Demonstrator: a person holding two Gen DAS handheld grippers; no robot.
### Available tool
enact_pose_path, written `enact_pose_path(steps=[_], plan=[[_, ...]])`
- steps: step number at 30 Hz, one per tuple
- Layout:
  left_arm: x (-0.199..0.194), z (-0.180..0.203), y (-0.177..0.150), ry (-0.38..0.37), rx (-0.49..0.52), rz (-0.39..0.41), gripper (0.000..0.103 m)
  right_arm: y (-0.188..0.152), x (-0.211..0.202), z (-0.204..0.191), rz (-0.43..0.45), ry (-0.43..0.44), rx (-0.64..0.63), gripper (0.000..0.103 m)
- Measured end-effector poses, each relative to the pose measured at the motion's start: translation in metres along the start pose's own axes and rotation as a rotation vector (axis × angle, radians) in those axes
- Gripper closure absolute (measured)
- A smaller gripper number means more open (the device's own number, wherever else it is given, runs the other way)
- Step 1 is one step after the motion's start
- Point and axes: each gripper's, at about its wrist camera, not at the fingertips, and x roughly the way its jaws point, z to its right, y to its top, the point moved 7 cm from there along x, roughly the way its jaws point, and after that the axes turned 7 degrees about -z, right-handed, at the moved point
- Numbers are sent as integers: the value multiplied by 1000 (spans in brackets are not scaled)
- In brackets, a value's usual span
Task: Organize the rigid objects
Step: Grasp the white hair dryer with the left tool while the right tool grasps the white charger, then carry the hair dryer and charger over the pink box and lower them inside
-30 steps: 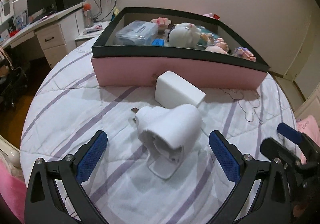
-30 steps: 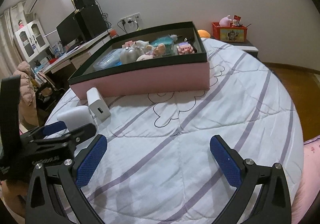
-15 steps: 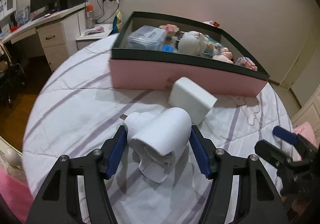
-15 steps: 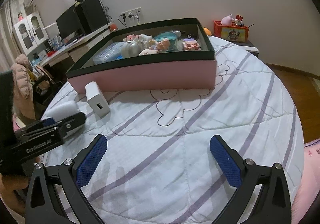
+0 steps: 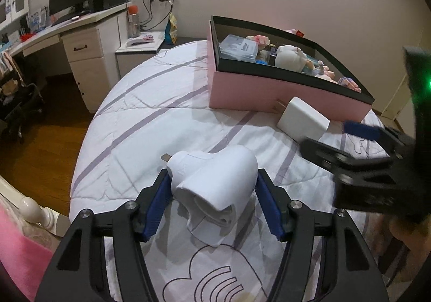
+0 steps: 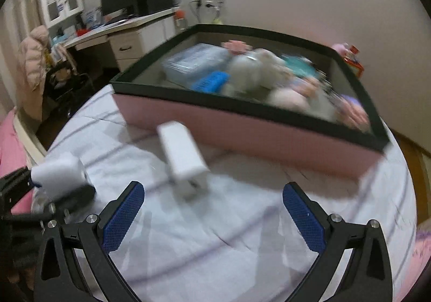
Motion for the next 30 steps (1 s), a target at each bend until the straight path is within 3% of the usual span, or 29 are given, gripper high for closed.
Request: enact_pose_path(steps=[4,5,7,8,12,18,30], plan=[[1,1,0,0,9,0,39,8,12,-8,-12,-33,-2,1],[2,1,1,-2,9,-1,39,9,14,-8,-15,-33,5,9],[3,1,1,-2,12,-2,39,8,17,-9,-22,-2,11,36],[3,2,1,-1,15,-3,39,5,18,-9,-29,17,12,58],[5,4,3,8,23,-2,39,2,11,-7,-14,79,4,73],[4,11,5,2,29,8,39,-11,-4,2,11,135,31,77],[-13,47,15,-47,54,44,39,-19,-47,34,93,141,78,77]])
